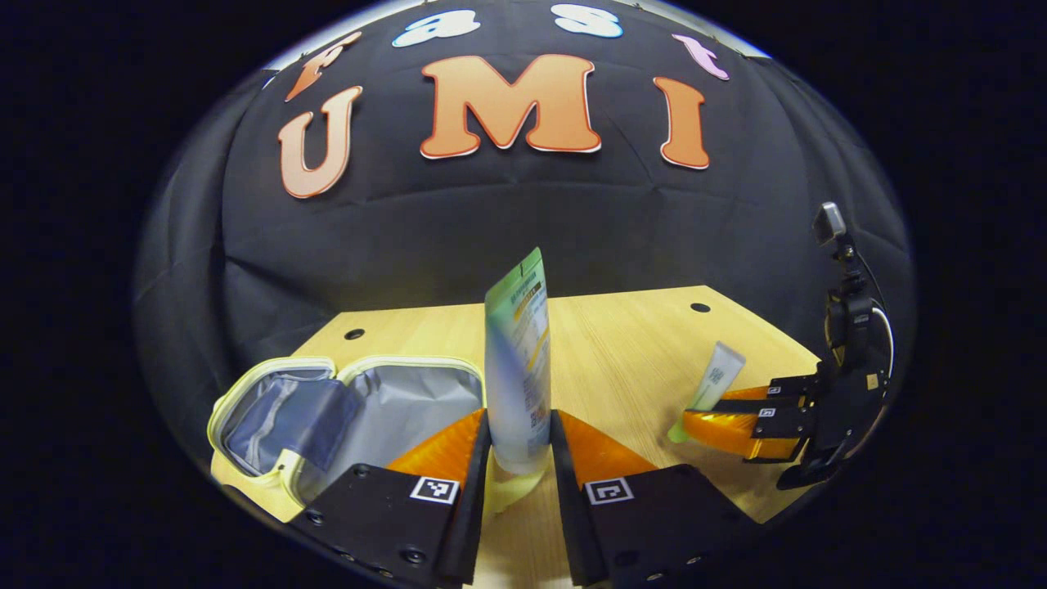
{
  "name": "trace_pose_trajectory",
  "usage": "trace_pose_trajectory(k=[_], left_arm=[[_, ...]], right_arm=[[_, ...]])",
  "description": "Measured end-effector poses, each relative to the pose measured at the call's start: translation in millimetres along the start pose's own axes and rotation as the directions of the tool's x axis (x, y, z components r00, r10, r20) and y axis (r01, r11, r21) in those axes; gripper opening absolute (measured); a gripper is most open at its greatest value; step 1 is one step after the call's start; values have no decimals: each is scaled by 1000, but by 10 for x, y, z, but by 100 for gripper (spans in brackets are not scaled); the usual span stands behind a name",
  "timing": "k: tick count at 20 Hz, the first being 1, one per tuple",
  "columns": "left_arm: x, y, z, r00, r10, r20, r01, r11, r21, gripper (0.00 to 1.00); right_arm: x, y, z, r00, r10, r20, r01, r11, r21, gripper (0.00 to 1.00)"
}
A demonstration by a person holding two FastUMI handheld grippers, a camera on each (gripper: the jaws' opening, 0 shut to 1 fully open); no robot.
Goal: First open the suitcase, pack the skin care products into it, and then close the suitcase.
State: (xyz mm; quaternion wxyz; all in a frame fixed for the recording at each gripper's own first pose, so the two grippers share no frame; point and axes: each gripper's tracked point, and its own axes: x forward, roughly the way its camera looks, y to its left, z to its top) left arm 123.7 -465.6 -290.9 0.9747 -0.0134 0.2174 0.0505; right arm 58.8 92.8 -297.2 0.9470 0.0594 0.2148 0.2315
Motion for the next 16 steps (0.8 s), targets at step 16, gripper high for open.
trace_pose_trajectory(k=[16], left_arm=[[-526,1472,264,981,156,-118,-160,987,-24,41]], right_arm=[[-420,1011,902,989,131,64,-121,983,-139,34]])
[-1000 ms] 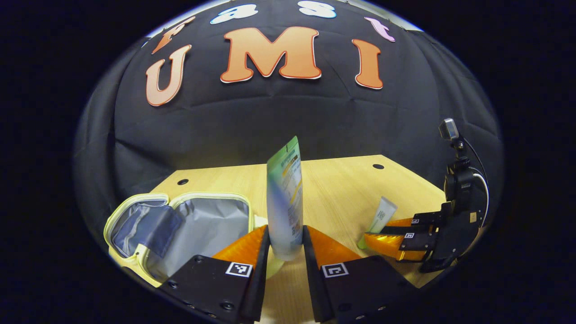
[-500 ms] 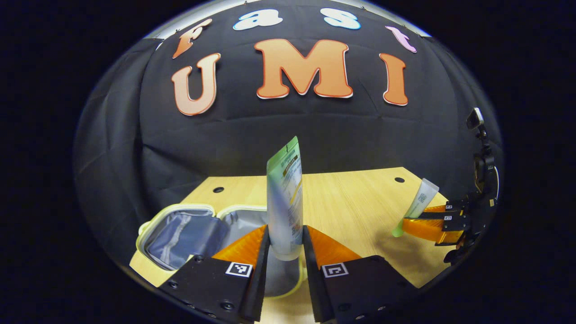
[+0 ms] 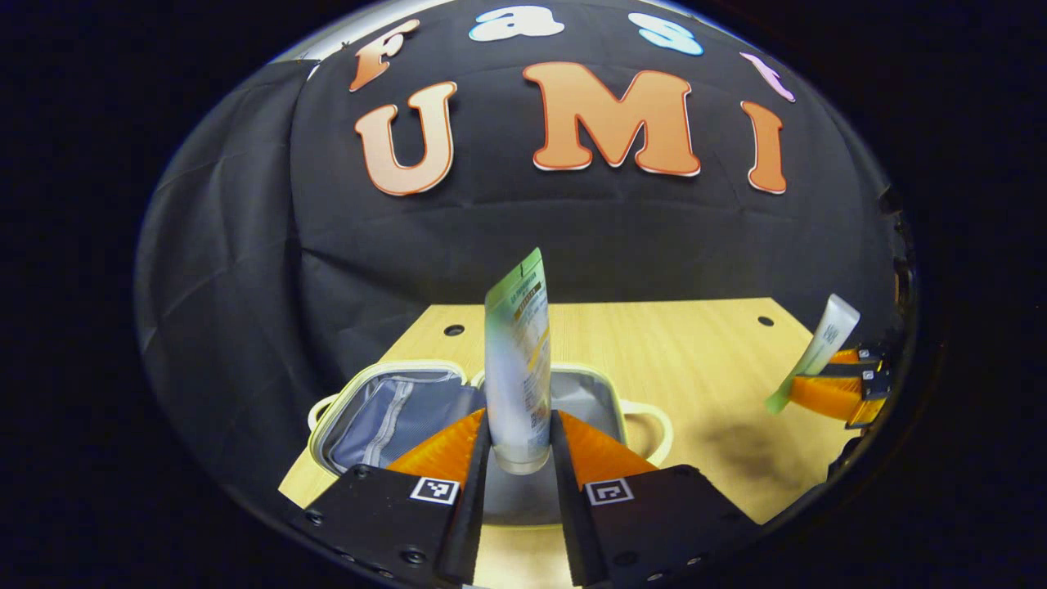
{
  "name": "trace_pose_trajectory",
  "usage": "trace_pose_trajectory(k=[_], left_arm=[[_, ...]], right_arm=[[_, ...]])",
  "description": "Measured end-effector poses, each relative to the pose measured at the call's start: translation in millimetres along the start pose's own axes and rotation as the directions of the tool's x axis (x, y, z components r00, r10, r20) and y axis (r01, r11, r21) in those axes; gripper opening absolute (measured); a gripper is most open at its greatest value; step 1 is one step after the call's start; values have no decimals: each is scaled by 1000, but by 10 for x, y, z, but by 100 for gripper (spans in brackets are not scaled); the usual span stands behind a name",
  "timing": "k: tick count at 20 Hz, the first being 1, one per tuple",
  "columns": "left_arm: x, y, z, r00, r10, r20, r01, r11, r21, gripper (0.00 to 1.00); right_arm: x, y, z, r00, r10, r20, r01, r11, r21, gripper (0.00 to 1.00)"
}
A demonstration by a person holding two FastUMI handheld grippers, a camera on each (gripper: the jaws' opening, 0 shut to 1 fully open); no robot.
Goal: First open the suitcase, pack the skin care products into it, and then close the suitcase.
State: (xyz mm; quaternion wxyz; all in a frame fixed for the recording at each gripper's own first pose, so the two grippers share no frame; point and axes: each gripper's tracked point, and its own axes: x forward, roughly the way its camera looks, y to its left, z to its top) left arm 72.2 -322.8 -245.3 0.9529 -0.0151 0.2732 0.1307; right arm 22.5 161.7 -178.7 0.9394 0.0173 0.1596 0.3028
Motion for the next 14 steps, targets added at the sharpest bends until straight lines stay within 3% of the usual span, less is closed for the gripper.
trace_pose_trajectory(k=[5,10,14], left_arm=[[285,189,-336,985,-107,-133,116,991,61,41],[708,221,-935,920,-217,-327,240,970,32,42],[1004,143,-1275,860,-262,-437,282,959,-19,43]], right_arm=[[154,338,207,999,-41,8,41,999,-4,33],[397,549,171,992,-116,-40,114,993,-32,33],[564,666,62,985,-150,-85,151,989,4,33]])
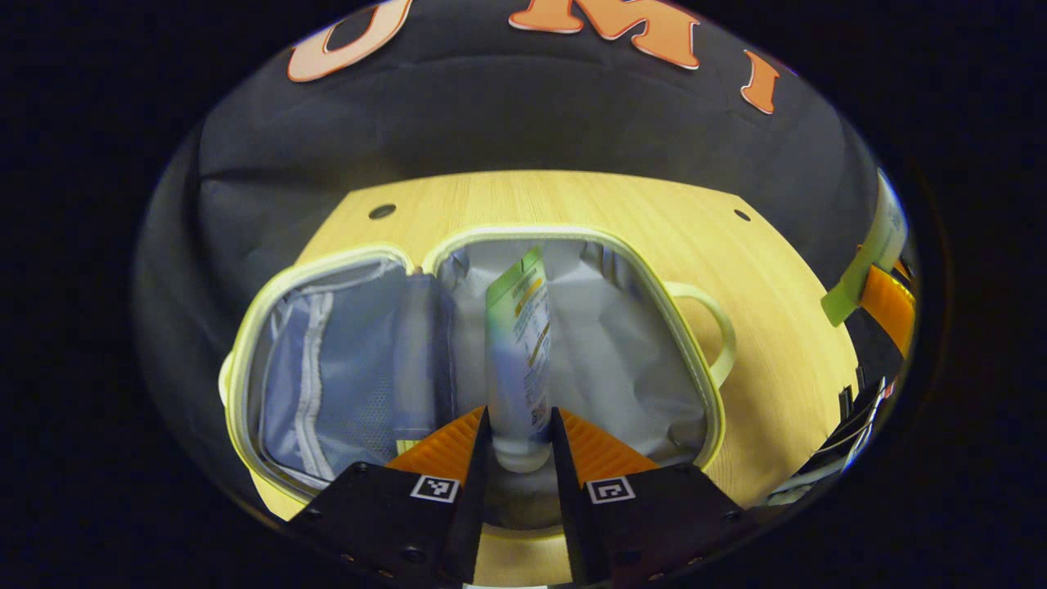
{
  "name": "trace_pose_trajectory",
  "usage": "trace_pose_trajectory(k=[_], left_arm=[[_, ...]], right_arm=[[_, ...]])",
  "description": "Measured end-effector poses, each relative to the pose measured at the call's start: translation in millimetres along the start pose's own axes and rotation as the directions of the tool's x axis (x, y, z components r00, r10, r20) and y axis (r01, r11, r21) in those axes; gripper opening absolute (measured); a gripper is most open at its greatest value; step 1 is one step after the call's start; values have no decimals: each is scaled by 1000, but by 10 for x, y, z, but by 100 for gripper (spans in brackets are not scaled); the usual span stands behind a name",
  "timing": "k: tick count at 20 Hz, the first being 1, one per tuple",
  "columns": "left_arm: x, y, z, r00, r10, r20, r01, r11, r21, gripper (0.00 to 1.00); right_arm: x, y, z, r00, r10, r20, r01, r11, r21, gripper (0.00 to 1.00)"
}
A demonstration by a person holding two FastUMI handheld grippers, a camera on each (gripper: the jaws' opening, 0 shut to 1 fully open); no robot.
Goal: First open the suitcase, pack the skin care products into it, and then close the suitcase.
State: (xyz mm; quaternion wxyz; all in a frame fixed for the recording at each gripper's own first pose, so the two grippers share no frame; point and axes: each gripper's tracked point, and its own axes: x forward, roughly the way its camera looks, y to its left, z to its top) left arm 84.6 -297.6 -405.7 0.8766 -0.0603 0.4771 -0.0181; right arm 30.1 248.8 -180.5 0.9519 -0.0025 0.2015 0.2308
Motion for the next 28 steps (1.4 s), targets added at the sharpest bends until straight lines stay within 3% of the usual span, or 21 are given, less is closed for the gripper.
trace_pose_trajectory(k=[2,3,6,9,12,15,19,22,25,28], left_arm=[[145,5,-187,991,-20,-132,18,1000,-18,43],[139,6,-71,996,-28,-88,27,999,-17,42],[293,82,-138,982,13,-190,-18,1000,-22,41],[378,54,-102,981,-12,-193,-3,997,-75,42],[287,45,-32,989,-47,-143,36,996,-78,47],[3,90,11,994,-66,-88,59,995,-80,67],[-532,432,299,996,-38,85,43,998,-53,71],[-1034,827,514,976,11,217,5,997,-72,89],[-1510,1420,639,954,137,268,-103,985,-136,94],[-1888,1986,629,940,229,251,-167,955,-246,91]], right_arm=[[72,63,-43,1000,-12,-18,12,1000,3,33],[93,75,-55,1000,-16,-23,17,1000,8,33],[195,158,-125,999,-16,-51,17,1000,20,33],[263,176,-156,998,-16,-64,18,999,31,33],[364,198,-205,996,-14,-85,18,999,41,33],[463,261,-278,994,-1,-111,7,999,52,33],[675,387,-403,987,23,-160,-11,997,80,33],[858,493,-552,976,28,-215,-6,995,102,33],[1040,632,-760,961,32,-275,4,991,131,34],[1140,678,-1020,934,3,-357,44,991,123,33]])
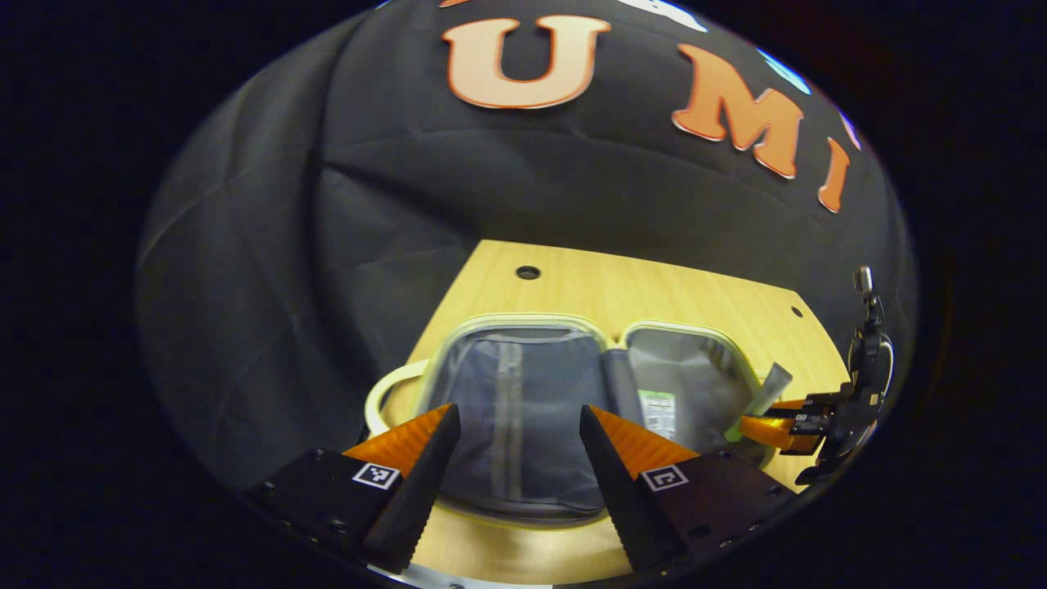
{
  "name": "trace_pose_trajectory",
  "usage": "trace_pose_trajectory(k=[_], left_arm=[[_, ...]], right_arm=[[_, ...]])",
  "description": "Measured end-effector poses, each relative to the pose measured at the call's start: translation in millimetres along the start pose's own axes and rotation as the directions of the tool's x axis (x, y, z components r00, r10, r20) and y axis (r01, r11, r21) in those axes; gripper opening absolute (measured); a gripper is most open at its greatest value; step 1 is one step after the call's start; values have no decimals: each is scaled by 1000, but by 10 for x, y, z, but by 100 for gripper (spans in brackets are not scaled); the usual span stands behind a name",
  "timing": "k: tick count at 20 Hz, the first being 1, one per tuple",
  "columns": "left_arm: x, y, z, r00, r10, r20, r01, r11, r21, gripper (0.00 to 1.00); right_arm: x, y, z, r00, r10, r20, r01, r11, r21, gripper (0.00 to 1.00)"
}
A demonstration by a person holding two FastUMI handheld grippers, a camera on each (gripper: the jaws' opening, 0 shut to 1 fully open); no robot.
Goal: First open the suitcase, pack the skin care products into it, and then close the suitcase.
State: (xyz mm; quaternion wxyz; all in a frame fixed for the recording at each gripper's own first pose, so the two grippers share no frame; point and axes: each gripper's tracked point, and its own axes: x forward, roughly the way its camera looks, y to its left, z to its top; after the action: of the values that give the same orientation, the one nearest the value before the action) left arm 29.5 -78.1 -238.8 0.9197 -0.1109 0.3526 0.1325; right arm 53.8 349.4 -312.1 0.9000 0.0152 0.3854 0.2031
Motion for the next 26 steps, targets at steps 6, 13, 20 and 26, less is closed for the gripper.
trace_pose_trajectory(k=[6,13,20,26], left_arm=[[-101,704,-12,996,84,-22,-86,986,-144,92],[154,964,-497,996,57,-70,-80,912,-402,93],[478,1085,-430,997,-55,54,76,689,-720,76],[634,1157,-360,965,-152,215,260,426,-866,81]], right_arm=[[145,-56,-210,989,-85,-123,87,996,16,28],[-116,-93,-185,988,-120,-94,126,990,56,38],[-757,-474,352,950,-270,159,271,962,15,51],[-1121,-643,406,925,-317,208,326,945,-10,55]])
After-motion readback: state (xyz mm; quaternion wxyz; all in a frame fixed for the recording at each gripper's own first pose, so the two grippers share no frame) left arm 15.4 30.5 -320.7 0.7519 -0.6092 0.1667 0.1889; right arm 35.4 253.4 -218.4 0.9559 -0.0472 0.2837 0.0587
